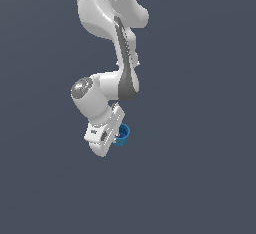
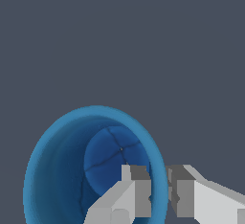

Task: Pick up the object and move it to a goal position.

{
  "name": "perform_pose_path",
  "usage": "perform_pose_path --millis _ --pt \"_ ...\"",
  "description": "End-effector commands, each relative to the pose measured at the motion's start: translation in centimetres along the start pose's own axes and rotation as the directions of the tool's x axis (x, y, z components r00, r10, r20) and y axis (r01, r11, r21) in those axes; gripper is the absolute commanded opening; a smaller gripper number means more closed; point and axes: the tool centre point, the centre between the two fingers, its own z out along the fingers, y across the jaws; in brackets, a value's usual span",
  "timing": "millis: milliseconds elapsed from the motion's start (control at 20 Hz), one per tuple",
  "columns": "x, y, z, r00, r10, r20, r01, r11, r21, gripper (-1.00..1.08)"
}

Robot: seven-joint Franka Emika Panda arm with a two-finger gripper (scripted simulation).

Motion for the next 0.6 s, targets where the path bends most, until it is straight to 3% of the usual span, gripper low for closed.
perform_pose_path --millis 0,550 --pt "-2.3 -0.1 -1.5 1.0 0.001 0.0 -0.001 1.0 -0.004 -1.0" --pt "-12.9 -0.6 -7.8 1.0 0.001 -0.001 -0.001 1.0 -0.004 -1.0"
